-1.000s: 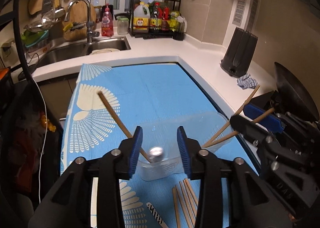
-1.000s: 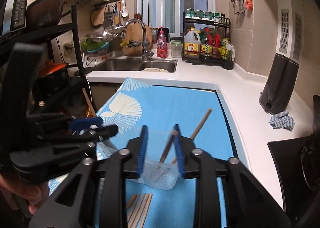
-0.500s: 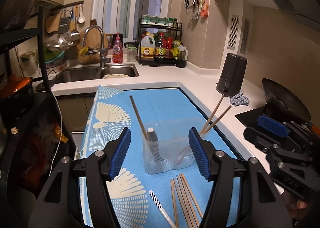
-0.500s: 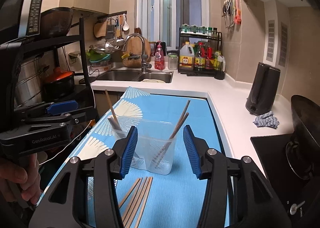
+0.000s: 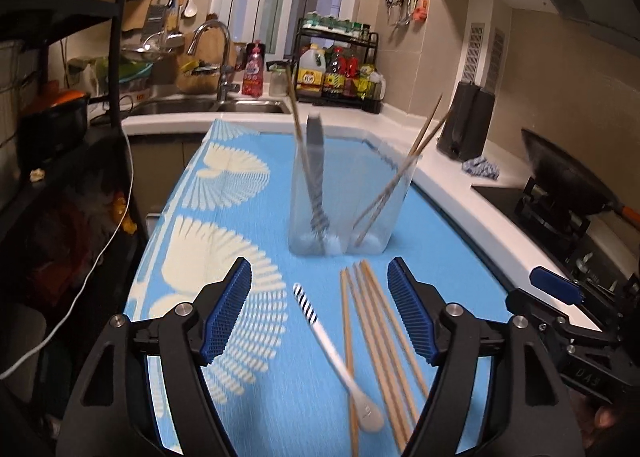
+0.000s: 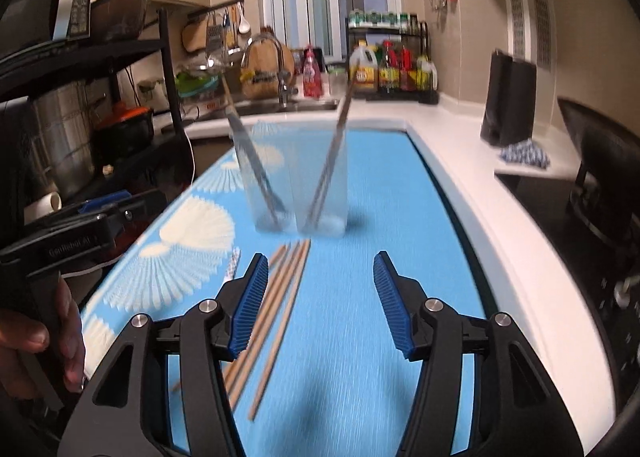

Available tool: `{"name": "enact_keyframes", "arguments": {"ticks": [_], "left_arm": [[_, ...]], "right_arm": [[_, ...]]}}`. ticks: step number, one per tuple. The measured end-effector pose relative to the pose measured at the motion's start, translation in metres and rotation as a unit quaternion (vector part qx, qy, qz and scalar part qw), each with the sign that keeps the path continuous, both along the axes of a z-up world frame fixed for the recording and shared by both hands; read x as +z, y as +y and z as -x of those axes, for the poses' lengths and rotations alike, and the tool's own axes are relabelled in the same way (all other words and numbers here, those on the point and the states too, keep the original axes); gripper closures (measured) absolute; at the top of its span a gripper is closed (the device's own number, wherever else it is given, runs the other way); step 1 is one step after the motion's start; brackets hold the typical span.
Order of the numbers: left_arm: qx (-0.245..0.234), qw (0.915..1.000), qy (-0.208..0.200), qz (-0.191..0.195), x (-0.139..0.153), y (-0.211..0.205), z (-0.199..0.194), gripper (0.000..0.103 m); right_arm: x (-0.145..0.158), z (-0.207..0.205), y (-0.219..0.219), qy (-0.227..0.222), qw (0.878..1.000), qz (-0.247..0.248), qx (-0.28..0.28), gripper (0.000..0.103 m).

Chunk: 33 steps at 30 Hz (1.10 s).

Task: Organize utensils
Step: 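Move both open tools back toward the loose chopsticks on the cloth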

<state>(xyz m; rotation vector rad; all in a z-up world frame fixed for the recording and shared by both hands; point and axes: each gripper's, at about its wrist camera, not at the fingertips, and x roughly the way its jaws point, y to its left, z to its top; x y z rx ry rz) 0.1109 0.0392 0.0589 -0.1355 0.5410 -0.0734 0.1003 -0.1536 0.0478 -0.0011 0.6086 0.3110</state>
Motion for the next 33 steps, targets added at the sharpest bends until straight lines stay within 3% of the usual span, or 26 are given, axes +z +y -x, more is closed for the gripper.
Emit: {"name": "enact_keyframes", "arguments": {"ticks": [3,4,7,9,17,25,33], "left_arm": [[0.007,0.9999,0.009,0.002,-0.023,0.006,0.013,0.034],[0.011,0.9998,0.014,0.003,-0.03,0.009,0.017,0.034],[0.014,0.9993,0.027,0.02,-0.052,0.015,0.03,0.044],[0.014,0.9982,0.051,0.027,-0.069,0.013,0.038,0.053],[-0.011,0.9982,0.058,0.015,-0.09,-0.008,0.056,0.061],[-0.022,0.9979,0.058,0.02,-0.084,-0.022,0.04,0.061],[-0.028,0.9964,0.079,0.014,-0.099,-0.027,0.051,0.061]], "right_arm": [[-0.024,0.007,-0.001,0.024,1.0,-0.01,0.0,0.056],[-0.033,0.01,0.0,0.038,0.999,-0.012,0.005,0.063],[-0.052,0.018,0.003,0.059,0.998,-0.016,0.009,0.076],[-0.064,0.022,0.007,0.076,0.997,-0.018,0.016,0.077],[-0.076,0.025,0.018,0.092,0.995,-0.022,0.027,0.076],[-0.083,0.023,0.03,0.103,0.994,-0.008,0.038,0.076],[-0.087,0.026,0.037,0.096,0.994,0.022,0.038,0.076]]}}
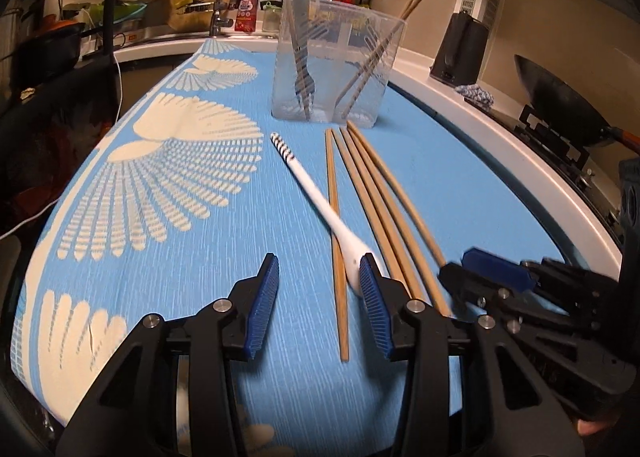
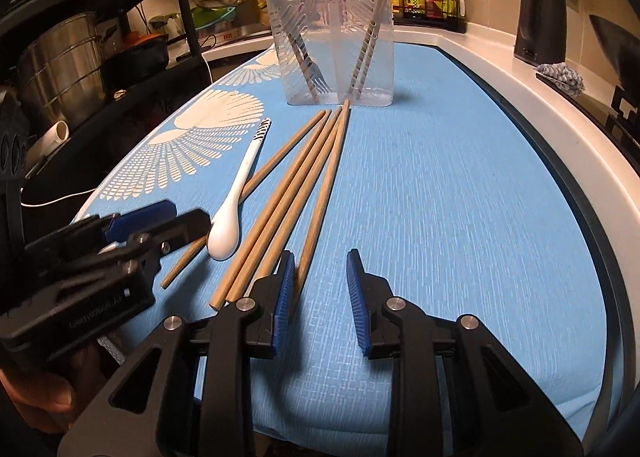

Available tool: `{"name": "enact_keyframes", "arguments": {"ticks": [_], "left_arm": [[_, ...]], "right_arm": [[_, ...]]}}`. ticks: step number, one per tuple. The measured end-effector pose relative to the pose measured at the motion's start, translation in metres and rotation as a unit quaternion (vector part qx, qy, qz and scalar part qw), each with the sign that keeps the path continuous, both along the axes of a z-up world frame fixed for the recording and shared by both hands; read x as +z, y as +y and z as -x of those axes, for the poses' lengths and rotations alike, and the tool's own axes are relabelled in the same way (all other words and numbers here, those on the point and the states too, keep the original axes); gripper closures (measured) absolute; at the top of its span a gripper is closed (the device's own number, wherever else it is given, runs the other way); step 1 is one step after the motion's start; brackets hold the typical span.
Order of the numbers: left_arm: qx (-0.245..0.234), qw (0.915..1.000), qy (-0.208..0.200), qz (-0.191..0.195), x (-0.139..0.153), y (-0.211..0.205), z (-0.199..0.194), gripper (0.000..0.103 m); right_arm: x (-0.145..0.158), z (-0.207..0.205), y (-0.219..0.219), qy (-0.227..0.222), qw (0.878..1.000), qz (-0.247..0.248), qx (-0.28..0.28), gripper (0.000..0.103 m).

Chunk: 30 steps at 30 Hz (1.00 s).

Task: Organize utensils
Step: 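Move both open tools back toward the loose chopsticks on the cloth, then close the left tool on a chopstick while the right tool grasps another chopstick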

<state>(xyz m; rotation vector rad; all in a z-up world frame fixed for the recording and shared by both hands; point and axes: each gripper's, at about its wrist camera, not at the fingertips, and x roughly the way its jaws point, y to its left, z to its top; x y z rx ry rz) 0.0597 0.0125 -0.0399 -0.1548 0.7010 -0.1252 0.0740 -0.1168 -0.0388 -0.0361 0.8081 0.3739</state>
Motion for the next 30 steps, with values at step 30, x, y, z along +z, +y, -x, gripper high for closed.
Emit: {"name": "enact_keyframes", "arguments": {"ticks": [30], "left_arm": [[0.039,0.999,-0.012,-0.019,0.001,0.025,-0.001,0.097]], "right_arm": [[0.0,-0.004,-0.027,0.001,0.998,0.018,-0.063,0.098]]}}
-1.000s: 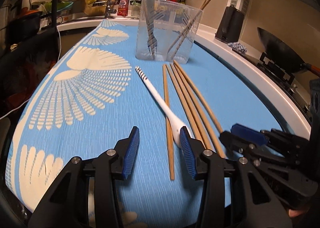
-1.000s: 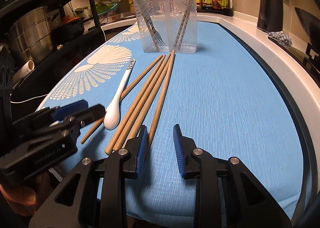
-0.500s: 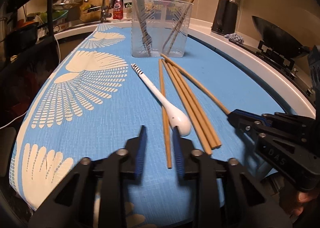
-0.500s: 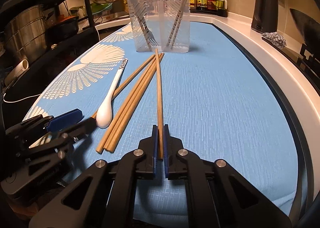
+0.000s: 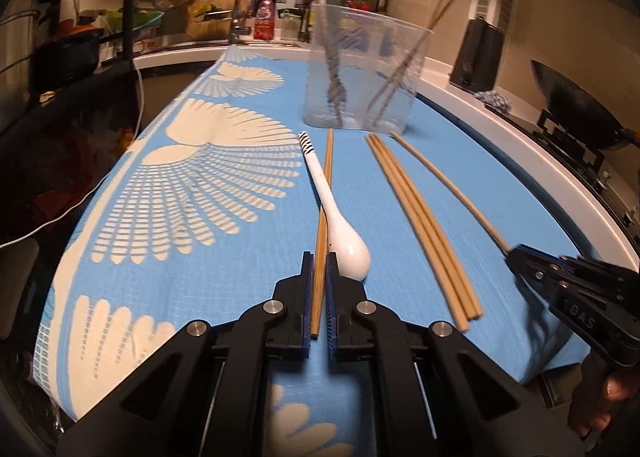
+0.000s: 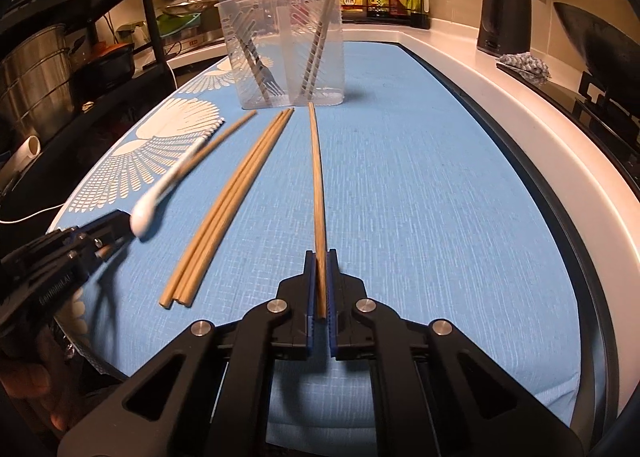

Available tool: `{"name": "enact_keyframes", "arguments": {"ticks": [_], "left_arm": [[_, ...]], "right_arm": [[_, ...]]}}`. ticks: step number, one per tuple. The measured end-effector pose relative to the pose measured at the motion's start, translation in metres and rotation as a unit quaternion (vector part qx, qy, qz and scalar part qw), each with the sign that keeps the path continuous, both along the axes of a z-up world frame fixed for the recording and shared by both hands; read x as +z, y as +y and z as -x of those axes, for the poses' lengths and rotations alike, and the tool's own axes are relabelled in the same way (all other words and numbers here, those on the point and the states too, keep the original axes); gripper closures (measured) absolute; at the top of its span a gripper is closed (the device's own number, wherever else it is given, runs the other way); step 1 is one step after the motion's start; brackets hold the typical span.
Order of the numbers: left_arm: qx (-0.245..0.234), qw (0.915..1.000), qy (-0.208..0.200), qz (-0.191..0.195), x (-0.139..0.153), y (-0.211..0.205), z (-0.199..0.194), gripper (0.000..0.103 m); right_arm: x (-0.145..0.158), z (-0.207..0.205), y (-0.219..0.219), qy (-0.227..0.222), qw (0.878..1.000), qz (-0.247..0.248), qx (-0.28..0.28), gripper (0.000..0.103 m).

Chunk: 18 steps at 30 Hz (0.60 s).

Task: Organize utensils
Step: 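Close the left tool on a chopstick while the right tool grasps another chopstick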

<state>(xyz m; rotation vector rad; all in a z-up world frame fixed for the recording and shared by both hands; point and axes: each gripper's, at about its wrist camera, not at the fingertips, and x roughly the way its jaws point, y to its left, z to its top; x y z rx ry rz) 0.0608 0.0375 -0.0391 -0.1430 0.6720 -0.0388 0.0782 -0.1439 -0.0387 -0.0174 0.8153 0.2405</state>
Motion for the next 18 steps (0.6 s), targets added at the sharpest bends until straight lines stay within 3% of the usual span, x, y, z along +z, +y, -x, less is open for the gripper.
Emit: {"name": "enact_keyframes", "arguments": {"ticks": [11,18], "left_arm": [[0.005,1.0,0.005,0.007,-0.005,0.006,0.001,0.097],[0.006,0.9999,-0.006,-0.013,-0.007,0.003,0.01,0.096]], "right_arm": [[-0.001,0.0,-0.003,0.001,1.0,-0.001,-0.006,0.096],[-0.002,0.001,-0.002,-0.005,1.0,0.0,-0.007,0.096]]}}
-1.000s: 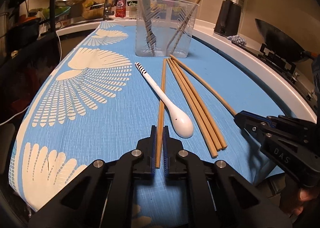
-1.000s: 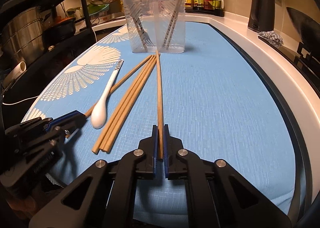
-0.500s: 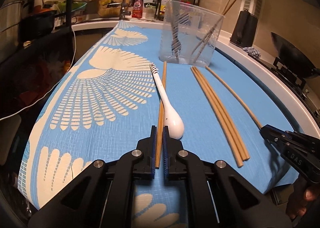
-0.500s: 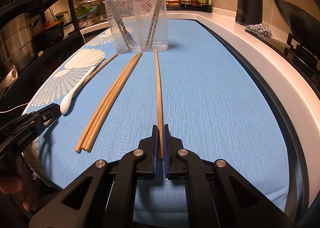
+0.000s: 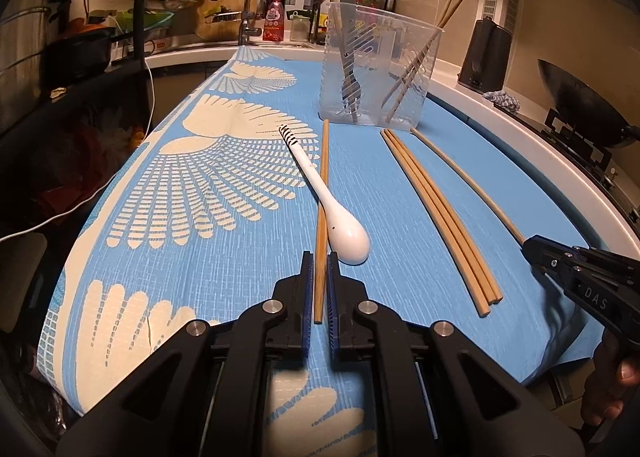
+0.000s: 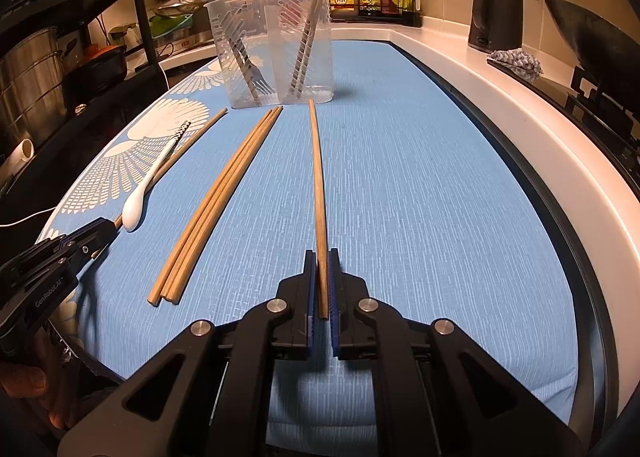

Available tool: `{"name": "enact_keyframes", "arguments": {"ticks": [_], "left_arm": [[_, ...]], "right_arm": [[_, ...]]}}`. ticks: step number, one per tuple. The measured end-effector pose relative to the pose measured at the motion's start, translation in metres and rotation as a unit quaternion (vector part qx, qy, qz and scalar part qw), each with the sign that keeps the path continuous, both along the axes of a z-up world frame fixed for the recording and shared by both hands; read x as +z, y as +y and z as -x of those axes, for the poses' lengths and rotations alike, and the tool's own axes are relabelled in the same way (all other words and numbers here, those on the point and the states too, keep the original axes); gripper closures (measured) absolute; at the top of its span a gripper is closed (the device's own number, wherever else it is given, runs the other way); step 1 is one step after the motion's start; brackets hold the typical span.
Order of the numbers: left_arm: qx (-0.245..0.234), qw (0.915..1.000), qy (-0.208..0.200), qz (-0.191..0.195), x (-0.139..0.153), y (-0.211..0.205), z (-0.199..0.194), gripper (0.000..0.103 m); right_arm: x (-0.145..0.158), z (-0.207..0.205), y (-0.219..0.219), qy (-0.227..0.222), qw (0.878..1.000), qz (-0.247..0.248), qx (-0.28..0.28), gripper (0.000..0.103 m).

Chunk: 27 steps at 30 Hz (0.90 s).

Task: Organize utensils
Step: 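Close the left tool on a chopstick while the right tool grasps another chopstick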

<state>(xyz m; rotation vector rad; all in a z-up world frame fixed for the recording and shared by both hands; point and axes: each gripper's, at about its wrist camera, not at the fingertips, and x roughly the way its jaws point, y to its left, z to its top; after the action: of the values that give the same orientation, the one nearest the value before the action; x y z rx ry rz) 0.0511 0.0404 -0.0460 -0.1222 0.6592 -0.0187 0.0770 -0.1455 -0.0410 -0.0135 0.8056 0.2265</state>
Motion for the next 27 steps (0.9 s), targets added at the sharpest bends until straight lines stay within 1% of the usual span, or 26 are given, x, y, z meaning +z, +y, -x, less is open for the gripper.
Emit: {"name": "enact_keyframes", "arguments": {"ticks": [11,19,22,27], "left_arm": [[0.005,0.9998,-0.017,-0.011,-0.0016,-0.003,0.0039,0.096],[0.003,0.9996,-0.022,-0.015,-0.0023,-0.0027,0.0046,0.097],[0.002,0.9996,-0.023,-0.016,-0.0021,-0.003,0.0043,0.097],[-0.004,0.9997,-0.021,-0.015,-0.0003,-0.0027,0.0024,0.098]], "right_arm": [[-0.001,0.0015,0.0,-0.005,1.0,-0.001,0.0,0.096],[-0.0003,0.0006,0.001,-0.006,1.0,0.001,0.0,0.096],[-0.0001,0.0002,0.0006,-0.006,1.0,0.001,0.0,0.097],[0.0011,-0.0011,-0.0018,-0.002,1.0,-0.006,-0.004,0.098]]}}
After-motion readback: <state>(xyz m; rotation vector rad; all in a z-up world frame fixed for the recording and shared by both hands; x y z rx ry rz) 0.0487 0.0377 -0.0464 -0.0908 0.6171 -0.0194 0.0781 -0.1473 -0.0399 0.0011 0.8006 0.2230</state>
